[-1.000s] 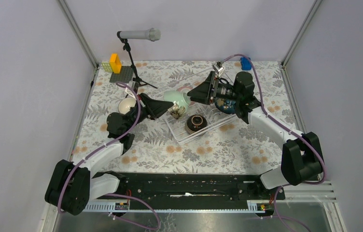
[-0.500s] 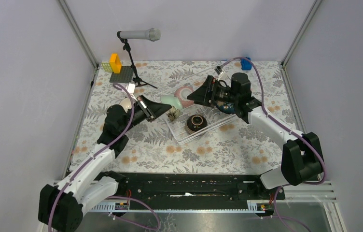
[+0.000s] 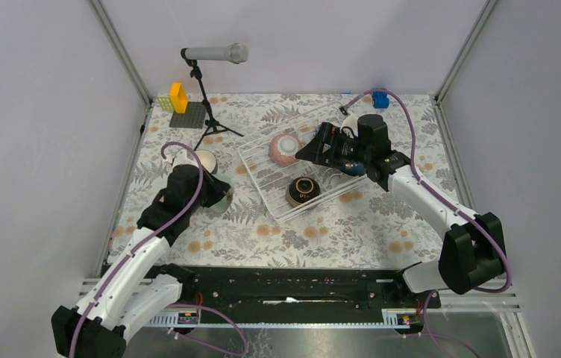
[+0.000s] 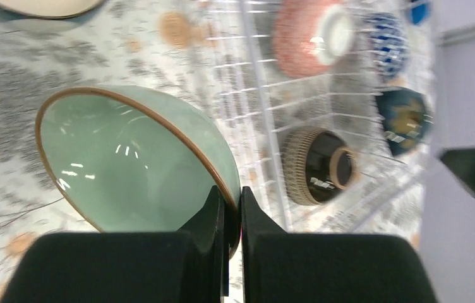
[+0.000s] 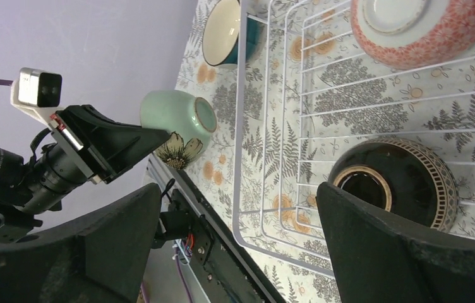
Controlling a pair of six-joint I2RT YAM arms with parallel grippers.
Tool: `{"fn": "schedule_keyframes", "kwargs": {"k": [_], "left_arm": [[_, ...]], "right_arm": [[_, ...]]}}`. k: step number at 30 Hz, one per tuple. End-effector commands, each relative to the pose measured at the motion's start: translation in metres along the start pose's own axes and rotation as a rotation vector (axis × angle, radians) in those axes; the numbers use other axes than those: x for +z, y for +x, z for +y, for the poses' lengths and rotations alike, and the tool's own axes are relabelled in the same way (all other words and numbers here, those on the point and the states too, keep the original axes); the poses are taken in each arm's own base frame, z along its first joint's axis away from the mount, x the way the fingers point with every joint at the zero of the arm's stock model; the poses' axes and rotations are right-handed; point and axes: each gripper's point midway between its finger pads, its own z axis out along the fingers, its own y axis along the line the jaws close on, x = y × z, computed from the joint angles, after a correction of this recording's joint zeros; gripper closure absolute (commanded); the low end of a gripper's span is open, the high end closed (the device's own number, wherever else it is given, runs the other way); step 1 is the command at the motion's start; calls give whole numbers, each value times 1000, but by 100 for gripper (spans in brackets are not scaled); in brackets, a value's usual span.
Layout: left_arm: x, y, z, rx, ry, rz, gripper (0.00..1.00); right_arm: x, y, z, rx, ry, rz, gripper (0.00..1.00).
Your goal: Unload the bowls from the dish rack
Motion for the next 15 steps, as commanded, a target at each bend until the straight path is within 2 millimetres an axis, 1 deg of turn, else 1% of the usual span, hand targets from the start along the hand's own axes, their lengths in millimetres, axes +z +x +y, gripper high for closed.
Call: {"fn": "schedule_keyframes", "kwargs": {"k": [1,4,7,10,15], "left_arm": [[-2,-36,19,-2,-187,-130,100],[7,-32,41,-31,-312,-121,100],[16,-26,58,-52,-406,-112,100],[27,-20,70,-36,-468,-84,100],[36,-21,86,-33,-568,-94,100]], "right_arm": [[-9,-15,14,-70,5,-49,0],[-10,-13,8,-72,35,-42,1],[-12,-12,3,-78,66,-43,0],[-14,-11,-2,-88,89,-44,0],[-17,-11,-6,-105,119,-46,0]]}}
